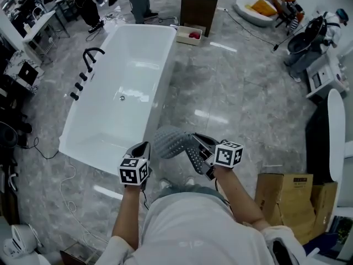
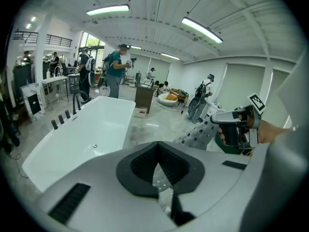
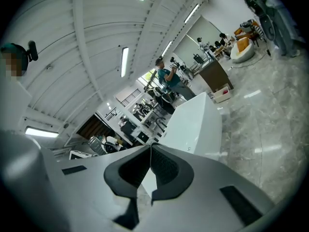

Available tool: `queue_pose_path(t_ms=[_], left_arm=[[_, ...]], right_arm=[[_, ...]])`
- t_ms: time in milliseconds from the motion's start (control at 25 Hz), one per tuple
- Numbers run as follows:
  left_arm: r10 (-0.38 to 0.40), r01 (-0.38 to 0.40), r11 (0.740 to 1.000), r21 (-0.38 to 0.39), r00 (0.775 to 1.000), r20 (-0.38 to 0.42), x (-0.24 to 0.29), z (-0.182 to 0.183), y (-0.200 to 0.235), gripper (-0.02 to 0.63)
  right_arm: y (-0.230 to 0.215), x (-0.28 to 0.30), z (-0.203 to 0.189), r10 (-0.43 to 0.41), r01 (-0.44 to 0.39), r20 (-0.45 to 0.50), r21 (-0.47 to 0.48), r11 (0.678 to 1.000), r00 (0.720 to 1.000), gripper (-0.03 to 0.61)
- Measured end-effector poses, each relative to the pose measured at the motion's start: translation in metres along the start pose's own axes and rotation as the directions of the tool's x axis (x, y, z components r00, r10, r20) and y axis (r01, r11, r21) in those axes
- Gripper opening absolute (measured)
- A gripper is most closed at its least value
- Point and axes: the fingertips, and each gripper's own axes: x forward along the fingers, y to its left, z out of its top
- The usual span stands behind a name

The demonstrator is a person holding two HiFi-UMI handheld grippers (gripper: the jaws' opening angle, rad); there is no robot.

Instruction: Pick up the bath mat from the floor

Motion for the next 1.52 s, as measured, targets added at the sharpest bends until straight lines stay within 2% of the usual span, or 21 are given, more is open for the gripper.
queue_pose_path(t_ms=[240, 440, 640, 760, 920, 1040, 1160, 1520], left_arm=[[-0.034, 0.035, 0.999, -0.002, 0.994, 0.105, -0.03, 0.041, -0.003, 0.015], [-0.084, 0.079, 0.996, 0.032, 0.972, 0.221, -0.051, 0.073, -0.008, 0.015], [-0.106, 0.067, 0.989, 0.132, 0.941, 0.322, -0.074, 0.101, -0.023, 0.015], [-0.105, 0.059, 0.99, 0.131, 0.918, 0.382, -0.088, 0.121, -0.027, 0.015], [-0.125, 0.064, 0.988, 0.142, 0.872, 0.473, -0.109, 0.146, -0.033, 0.015], [-0.126, 0.05, 0.985, 0.163, 0.858, 0.498, -0.12, 0.15, -0.034, 0.015], [-0.118, 0.049, 0.988, 0.147, 0.851, 0.511, -0.127, 0.15, -0.031, 0.015], [-0.093, 0.028, 0.99, 0.135, 0.862, 0.499, -0.132, 0.144, -0.027, 0.015]], right_arm=[[0.032, -0.009, 0.035, -0.002, 0.005, 0.056, -0.055, 0.998, 0.998, 0.031], [0.063, -0.013, 0.06, 0.014, 0.0, 0.092, -0.15, 0.989, 0.996, 0.031], [0.092, -0.018, 0.082, 0.045, -0.014, 0.123, -0.247, 0.969, 0.991, 0.031], [0.105, -0.022, 0.094, 0.08, -0.033, 0.159, -0.28, 0.959, 0.984, 0.031], [0.119, -0.027, 0.106, 0.122, -0.052, 0.206, -0.315, 0.948, 0.971, 0.031], [0.125, -0.028, 0.107, 0.137, -0.055, 0.217, -0.344, 0.937, 0.967, 0.031], [0.127, -0.027, 0.107, 0.148, -0.063, 0.222, -0.351, 0.934, 0.964, 0.031], [0.124, -0.025, 0.101, 0.145, -0.068, 0.213, -0.333, 0.941, 0.966, 0.031]])
